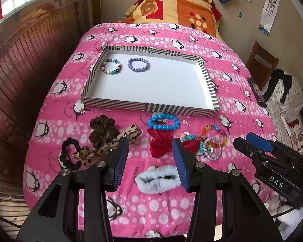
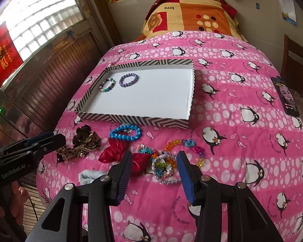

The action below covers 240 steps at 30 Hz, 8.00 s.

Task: Organize jewelry
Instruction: 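Raise both open tools out of the tray back over the jewelry, then grasp the brown scrunchie with leopard bow with the left tool while the right tool grasps the rainbow bead bracelet, then carry both items over the tray and open the right tool to drop the rainbow bracelet, then lower the scrunchie into the tray corner and open the left tool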

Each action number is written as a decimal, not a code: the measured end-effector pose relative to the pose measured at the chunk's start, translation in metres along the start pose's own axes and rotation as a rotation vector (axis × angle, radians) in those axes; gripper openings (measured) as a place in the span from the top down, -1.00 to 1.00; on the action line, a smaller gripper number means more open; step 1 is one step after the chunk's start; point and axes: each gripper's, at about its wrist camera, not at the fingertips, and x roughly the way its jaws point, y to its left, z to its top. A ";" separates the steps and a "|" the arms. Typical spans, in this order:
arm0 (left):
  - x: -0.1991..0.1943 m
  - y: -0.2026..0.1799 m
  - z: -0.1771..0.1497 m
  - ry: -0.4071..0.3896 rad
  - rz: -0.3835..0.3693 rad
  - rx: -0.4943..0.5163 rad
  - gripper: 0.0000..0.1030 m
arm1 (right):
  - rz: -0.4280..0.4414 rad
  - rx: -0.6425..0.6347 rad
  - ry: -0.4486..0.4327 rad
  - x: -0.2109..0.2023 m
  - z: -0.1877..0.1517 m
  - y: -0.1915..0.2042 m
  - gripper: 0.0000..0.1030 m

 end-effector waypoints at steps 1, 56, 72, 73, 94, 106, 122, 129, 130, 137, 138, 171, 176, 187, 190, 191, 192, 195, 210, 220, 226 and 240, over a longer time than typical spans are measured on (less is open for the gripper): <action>-0.001 0.000 -0.001 0.000 0.000 -0.003 0.15 | 0.003 -0.003 0.000 -0.001 -0.001 0.000 0.08; -0.005 0.107 -0.046 0.092 0.023 -0.295 -0.10 | -0.038 0.037 0.056 -0.005 -0.025 -0.049 0.05; 0.011 0.117 -0.025 0.112 0.008 -0.264 -0.10 | -0.091 0.062 0.078 0.026 -0.020 -0.073 0.05; 0.012 0.117 -0.023 0.112 0.008 -0.257 -0.10 | -0.093 0.060 0.081 0.029 -0.020 -0.073 0.05; 0.094 0.085 0.018 0.205 0.056 -0.102 -0.11 | -0.110 0.025 0.121 0.075 -0.004 -0.068 0.05; 0.135 0.084 0.018 0.255 0.057 -0.043 0.43 | -0.126 -0.003 0.124 0.100 -0.005 -0.067 0.71; 0.047 0.089 0.037 0.089 -0.039 -0.062 0.67 | -0.033 0.024 -0.049 0.023 0.018 -0.059 0.83; 0.023 0.081 0.047 0.042 -0.075 -0.071 0.67 | 0.000 -0.004 -0.112 -0.001 0.033 -0.045 0.83; 0.022 0.081 0.049 0.038 -0.077 -0.071 0.67 | 0.003 -0.010 -0.117 -0.003 0.034 -0.043 0.83; 0.012 0.082 0.055 0.010 -0.069 -0.075 0.67 | 0.020 -0.056 -0.151 -0.013 0.049 -0.024 0.83; 0.012 0.082 0.056 0.008 -0.066 -0.073 0.66 | 0.021 -0.061 -0.153 -0.013 0.051 -0.023 0.83; 0.096 0.094 0.133 0.067 -0.019 0.023 0.66 | 0.079 -0.140 0.010 0.113 0.133 0.055 0.83; 0.123 0.098 0.137 0.110 -0.019 0.024 0.66 | 0.081 -0.153 0.061 0.145 0.142 0.066 0.83; 0.175 0.112 0.146 0.176 0.016 0.010 0.66 | 0.003 -0.151 0.117 0.208 0.192 0.044 0.83; 0.185 0.116 0.151 0.186 0.019 0.000 0.66 | -0.012 -0.120 0.115 0.225 0.206 0.033 0.83; 0.188 0.117 0.153 0.187 0.021 0.000 0.66 | -0.013 -0.103 0.114 0.232 0.211 0.028 0.83; 0.190 0.117 0.154 0.187 0.020 -0.001 0.66 | -0.013 -0.093 0.114 0.236 0.215 0.025 0.83; 0.194 0.118 0.158 0.181 0.027 -0.003 0.66 | -0.019 -0.068 0.111 0.249 0.223 0.017 0.83; 0.187 0.117 0.158 0.176 0.039 -0.020 0.33 | -0.016 -0.054 0.080 0.234 0.217 0.012 0.50; 0.138 0.113 0.150 0.091 0.008 -0.047 0.00 | 0.010 -0.016 0.061 0.180 0.178 0.026 0.36; 0.111 0.101 0.140 0.055 0.018 -0.024 -0.01 | 0.000 -0.015 0.039 0.142 0.156 0.030 0.24; 0.078 0.065 0.093 0.055 -0.011 0.004 -0.02 | -0.019 0.013 0.005 0.089 0.097 0.022 0.21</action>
